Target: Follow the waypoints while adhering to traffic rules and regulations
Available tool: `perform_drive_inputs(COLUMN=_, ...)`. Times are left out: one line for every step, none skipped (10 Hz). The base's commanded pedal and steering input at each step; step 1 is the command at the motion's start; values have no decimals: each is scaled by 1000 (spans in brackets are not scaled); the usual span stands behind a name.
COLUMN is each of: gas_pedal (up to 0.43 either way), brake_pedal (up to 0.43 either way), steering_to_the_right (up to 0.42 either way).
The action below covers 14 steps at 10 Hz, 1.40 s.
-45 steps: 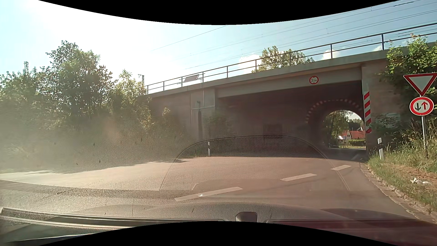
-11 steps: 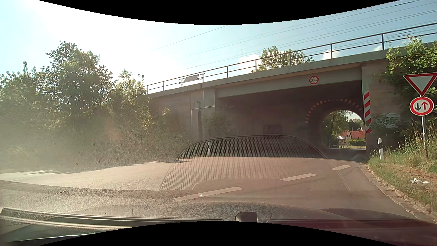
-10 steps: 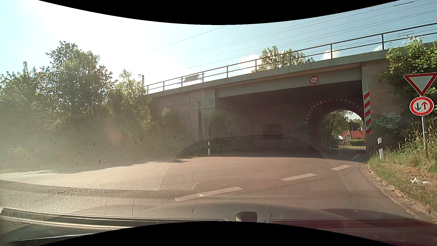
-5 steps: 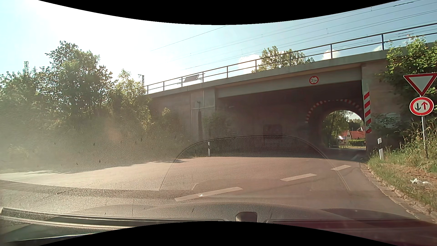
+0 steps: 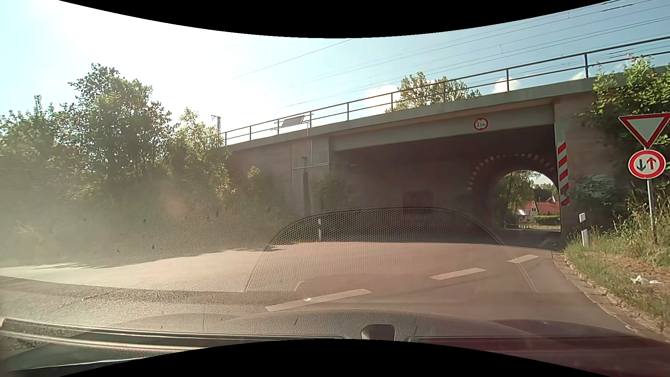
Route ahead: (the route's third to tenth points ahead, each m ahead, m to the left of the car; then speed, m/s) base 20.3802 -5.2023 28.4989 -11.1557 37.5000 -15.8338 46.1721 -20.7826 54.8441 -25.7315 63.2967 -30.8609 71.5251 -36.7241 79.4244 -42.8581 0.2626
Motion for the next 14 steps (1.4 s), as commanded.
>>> perform_drive_inputs(gas_pedal=169, brake_pedal=6, steering_to_the_right=138)
perform_drive_inputs(gas_pedal=169, brake_pedal=6, steering_to_the_right=143)
perform_drive_inputs(gas_pedal=177, brake_pedal=6, steering_to_the_right=146)
perform_drive_inputs(gas_pedal=197, brake_pedal=6, steering_to_the_right=147)
perform_drive_inputs(gas_pedal=209, brake_pedal=6, steering_to_the_right=148)
perform_drive_inputs(gas_pedal=220, brake_pedal=6, steering_to_the_right=152)
perform_drive_inputs(gas_pedal=228, brake_pedal=6, steering_to_the_right=158)
perform_drive_inputs(gas_pedal=240, brake_pedal=6, steering_to_the_right=163)
perform_drive_inputs(gas_pedal=248, brake_pedal=6, steering_to_the_right=167)
perform_drive_inputs(gas_pedal=248, brake_pedal=6, steering_to_the_right=174)
perform_drive_inputs(gas_pedal=248, brake_pedal=6, steering_to_the_right=176)
perform_drive_inputs(gas_pedal=248, brake_pedal=6, steering_to_the_right=177)
perform_drive_inputs(gas_pedal=228, brake_pedal=6, steering_to_the_right=184)
perform_drive_inputs(gas_pedal=150, brake_pedal=6, steering_to_the_right=192)
